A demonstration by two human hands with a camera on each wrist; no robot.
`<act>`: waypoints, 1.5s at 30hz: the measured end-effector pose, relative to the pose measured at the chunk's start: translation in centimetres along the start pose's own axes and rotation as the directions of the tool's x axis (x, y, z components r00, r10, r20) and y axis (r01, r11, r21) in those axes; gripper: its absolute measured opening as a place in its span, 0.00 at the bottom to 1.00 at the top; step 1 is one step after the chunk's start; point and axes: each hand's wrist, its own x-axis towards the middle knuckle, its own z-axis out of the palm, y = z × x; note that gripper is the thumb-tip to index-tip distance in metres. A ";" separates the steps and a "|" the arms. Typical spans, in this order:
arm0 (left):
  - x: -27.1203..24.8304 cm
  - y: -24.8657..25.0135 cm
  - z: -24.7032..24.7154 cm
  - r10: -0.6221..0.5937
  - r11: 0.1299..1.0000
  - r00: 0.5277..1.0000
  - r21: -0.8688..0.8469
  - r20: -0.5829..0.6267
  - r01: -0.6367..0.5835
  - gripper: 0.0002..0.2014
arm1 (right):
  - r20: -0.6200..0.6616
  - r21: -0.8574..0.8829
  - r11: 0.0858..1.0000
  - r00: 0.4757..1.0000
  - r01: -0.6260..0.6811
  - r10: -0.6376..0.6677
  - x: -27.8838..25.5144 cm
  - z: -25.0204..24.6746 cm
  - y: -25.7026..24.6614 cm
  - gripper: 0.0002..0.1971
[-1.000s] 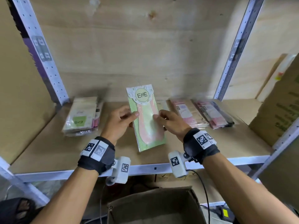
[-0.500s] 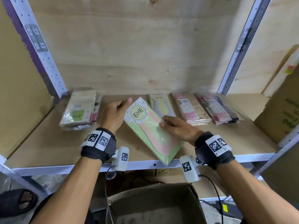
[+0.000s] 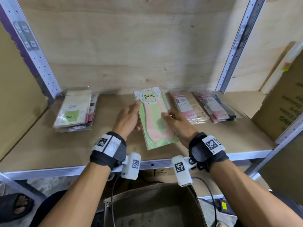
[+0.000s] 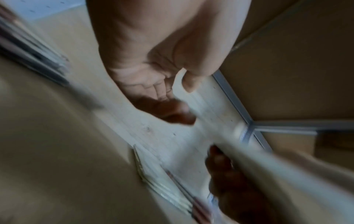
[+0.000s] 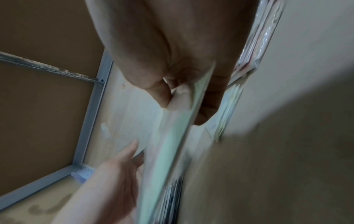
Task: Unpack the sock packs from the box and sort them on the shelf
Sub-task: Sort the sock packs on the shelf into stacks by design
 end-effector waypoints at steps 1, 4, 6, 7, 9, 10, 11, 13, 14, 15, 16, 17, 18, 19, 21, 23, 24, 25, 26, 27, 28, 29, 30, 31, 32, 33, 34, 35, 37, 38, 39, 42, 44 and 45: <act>-0.3 0.1 0.6 0.041 0.994 0.999 0.106 -0.036 -0.037 0.24 | -0.020 0.012 1.000 1.000 -0.015 0.015 0.1 0.5 0.1 0.17; -1.0 0.6 1.6 0.154 0.939 0.974 0.330 -0.163 -0.094 0.24 | -0.137 -0.216 0.976 0.990 -0.001 -0.029 0.4 1.7 0.2 0.21; -1.2 1.0 1.8 0.201 0.924 0.956 0.365 -0.215 -0.112 0.25 | -0.213 -0.330 0.943 0.971 0.029 -0.105 0.4 2.0 0.1 0.25; -1.1 1.1 1.7 0.220 0.924 0.948 0.362 -0.232 -0.125 0.25 | -0.227 -0.348 0.936 0.963 0.059 -0.145 0.5 2.1 0.2 0.25; -0.8 1.0 1.6 0.245 0.937 0.938 0.308 -0.246 -0.164 0.27 | -0.229 -0.363 0.926 0.954 0.103 -0.196 0.2 2.2 0.0 0.26; -0.7 0.9 1.5 0.248 0.948 0.936 0.261 -0.249 -0.182 0.27 | -0.227 -0.348 0.931 0.953 0.113 -0.201 0.1 2.2 -0.1 0.27; -0.6 0.8 1.6 0.244 0.959 0.937 0.206 -0.248 -0.195 0.28 | -0.229 -0.320 0.940 0.954 0.115 -0.194 0.0 2.2 -0.2 0.27; -0.8 0.8 1.7 0.226 0.973 0.942 0.112 -0.249 -0.204 0.28 | -0.244 -0.263 0.960 0.955 0.102 -0.168 0.1 2.2 -0.3 0.28; -0.8 0.8 1.7 0.215 0.976 0.942 0.086 -0.257 -0.199 0.29 | -0.252 -0.247 0.965 0.955 0.093 -0.157 0.0 2.2 -0.4 0.28; -0.9 0.8 1.7 0.199 0.980 0.946 0.071 -0.257 -0.187 0.30 | -0.256 -0.241 0.966 0.955 0.089 -0.152 0.1 2.2 -0.3 0.28; -0.8 0.8 1.7 0.178 0.984 0.956 0.074 -0.232 -0.165 0.30 | -0.263 -0.234 0.968 0.954 0.084 -0.147 0.2 2.2 -0.2 0.28; -0.9 0.9 1.7 0.154 0.986 0.971 0.096 -0.183 -0.138 0.31 | -0.278 -0.223 0.972 0.950 0.078 -0.141 0.2 2.1 -0.1 0.28; -1.1 1.0 1.8 0.134 0.983 0.984 0.140 -0.121 -0.117 0.31 | -0.303 -0.207 0.976 0.944 0.071 -0.133 0.3 2.0 -0.1 0.28; -1.5 1.1 2.0 0.126 0.973 0.990 0.201 -0.060 -0.112 0.30 | -0.335 -0.195 0.979 0.933 0.066 -0.130 0.5 1.8 -0.1 0.27; -2.2 1.4 2.6 0.145 0.939 0.989 0.315 -0.004 -0.136 0.30 | -0.378 -0.197 0.979 0.917 0.054 -0.127 0.7 1.6 -0.1 0.27; -2.5 1.4 3.0 0.188 0.918 0.980 0.366 -0.065 -0.152 0.29 | -0.389 -0.214 0.976 0.912 0.045 -0.128 0.9 1.6 0.0 0.28; -2.4 1.3 2.9 0.203 0.917 0.974 0.368 -0.104 -0.152 0.29 | -0.392 -0.222 0.974 0.911 0.041 -0.128 0.9 1.6 0.1 0.28; -2.2 1.2 2.9 0.213 0.922 0.969 0.353 -0.128 -0.157 0.30 | -0.391 -0.224 0.974 0.912 0.035 -0.123 1.0 1.7 0.2 0.27; -2.0 1.1 2.8 0.222 0.929 0.966 0.329 -0.133 -0.169 0.30 | -0.383 -0.209 0.977 0.917 0.032 -0.112 1.1 1.7 0.3 0.27; -1.8 1.0 2.7 0.229 0.937 0.965 0.297 -0.130 -0.182 0.31 | -0.370 -0.179 0.983 0.924 0.026 -0.092 1.1 1.8 0.4 0.26; -1.6 0.9 2.8 0.226 0.948 0.966 0.257 -0.125 -0.189 0.30 | -0.353 -0.131 0.991 0.933 0.020 -0.065 1.2 1.8 0.4 0.25; -1.6 0.8 3.0 0.218 0.959 0.968 0.209 -0.121 -0.190 0.30 | -0.334 -0.071 0.997 0.942 0.019 -0.041 1.4 1.7 0.5 0.25; -1.5 0.7 3.1 0.213 0.967 0.970 0.168 -0.121 -0.192 0.29 | -0.317 -0.021 0.999 0.948 0.025 -0.030 1.5 1.6 0.6 0.25; -1.5 0.6 3.1 0.214 0.969 0.969 0.153 -0.121 -0.194 0.29 | -0.308 0.000 1.000 0.951 0.029 -0.028 1.5 1.4 0.7 0.25; -1.4 0.5 3.1 0.211 0.968 0.971 0.166 -0.113 -0.191 0.30 | -0.306 -0.007 0.999 0.952 0.032 -0.033 1.6 1.2 0.8 0.27; -1.3 0.4 2.8 0.197 0.966 0.976 0.189 -0.090 -0.177 0.32 | -0.302 -0.033 0.999 0.952 0.040 -0.048 1.6 1.0 0.8 0.29; -1.1 0.2 2.5 0.169 0.968 0.984 0.200 -0.059 -0.154 0.32 | -0.290 -0.073 0.996 0.954 0.051 -0.070 1.6 0.9 0.8 0.31; -0.8 0.1 2.0 0.129 0.976 0.991 0.183 -0.038 -0.120 0.33 | -0.261 -0.127 0.990 0.961 0.061 -0.092 1.5 0.7 0.7 0.32; 0.1 -0.1 0.9 0.047 0.994 0.996 0.100 -0.072 -0.040 0.32 | -0.156 -0.240 0.967 0.980 0.084 -0.124 1.3 0.5 0.7 0.29; 0.6 -0.2 0.4 0.020 0.997 0.992 0.071 -0.121 -0.011 0.31 | -0.099 -0.272 0.959 0.988 0.084 -0.115 1.1 0.6 0.8 0.26; 0.9 -0.3 0.0 0.016 0.997 0.984 0.073 -0.177 -0.003 0.29 | -0.063 -0.295 0.953 0.994 0.068 -0.091 1.0 0.7 0.8 0.23; 1.3 -0.8 -0.2 0.102 0.979 0.972 0.192 -0.210 -0.062 0.30 | -0.028 -0.285 0.958 0.999 0.034 -0.044 1.0 0.9 0.8 0.17; 1.1 -1.0 0.3 0.138 0.968 0.980 0.228 -0.140 -0.104 0.32 | -0.044 -0.221 0.975 0.998 0.031 -0.042 1.1 0.9 0.6 0.22; 1.1 -1.1 0.6 0.149 0.968 0.983 0.217 -0.111 -0.123 0.30 | -0.059 -0.193 0.980 0.997 0.046 -0.058 1.1 0.8 0.4 0.27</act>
